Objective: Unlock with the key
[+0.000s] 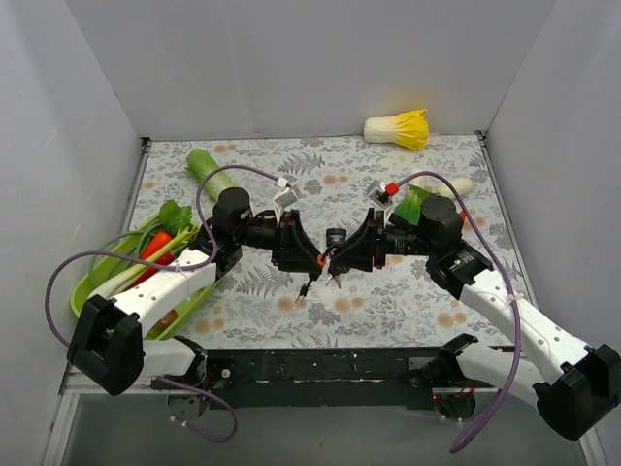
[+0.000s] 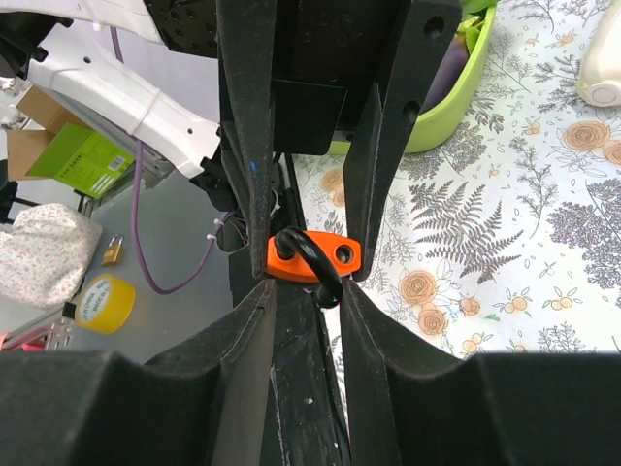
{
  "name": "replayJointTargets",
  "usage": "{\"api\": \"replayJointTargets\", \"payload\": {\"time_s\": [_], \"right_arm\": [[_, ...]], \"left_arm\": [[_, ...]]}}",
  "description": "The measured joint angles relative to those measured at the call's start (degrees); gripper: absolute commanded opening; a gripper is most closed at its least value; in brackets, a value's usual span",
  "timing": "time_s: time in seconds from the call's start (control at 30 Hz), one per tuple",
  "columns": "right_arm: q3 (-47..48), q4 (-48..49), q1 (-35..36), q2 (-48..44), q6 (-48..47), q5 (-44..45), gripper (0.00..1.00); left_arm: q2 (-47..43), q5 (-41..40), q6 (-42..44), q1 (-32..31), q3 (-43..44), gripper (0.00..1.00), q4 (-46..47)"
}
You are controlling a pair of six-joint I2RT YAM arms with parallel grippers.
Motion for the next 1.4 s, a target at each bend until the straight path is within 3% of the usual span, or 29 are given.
{"api": "replayJointTargets", "payload": {"time_s": [0.5, 0.6, 0.7, 0.77, 0.93, 1.3, 1.37, 1.4], "right_arm": [[0.00, 3.08, 0.66, -0.44, 1.77, -0.90, 0.35], [0.00, 3.21, 0.66, 0.15, 2.01, -0.39, 0.44], [0.00, 3.04, 0.66, -0.09, 1.66, 1.33, 0.63], [0.00, 2.75, 0.66, -0.42, 1.36, 2.58, 0.73], [0.31, 2.40, 0.66, -0.24, -1.53, 3.96, 0.76], [8.70, -2.36, 0.66, 8.94, -8.76, 2.29, 0.75], [9.11, -2.97, 0.66, 9.79, -9.18, 1.86, 0.73], [9.14, -3.30, 0.66, 10.12, -9.40, 1.62, 0.68]], "left_arm": [[0.44, -18.51, 6.82, 0.39, 0.66, 0.00, -12.22], [0.15, -20.31, 7.37, 0.39, 0.66, 0.00, -13.03], [-0.07, -21.44, 7.82, 0.39, 0.66, 0.00, -13.33], [-0.07, -21.09, 8.04, 0.39, 0.66, 0.00, -13.31], [-0.20, -16.28, 8.22, 0.42, 0.66, 0.00, -12.85], [-1.03, -7.34, 9.79, 0.50, 0.66, 0.00, -12.66], [-1.03, -6.97, 10.23, 0.50, 0.66, 0.00, -12.98], [-1.03, -7.06, 10.38, 0.50, 0.66, 0.00, -13.14]]}}
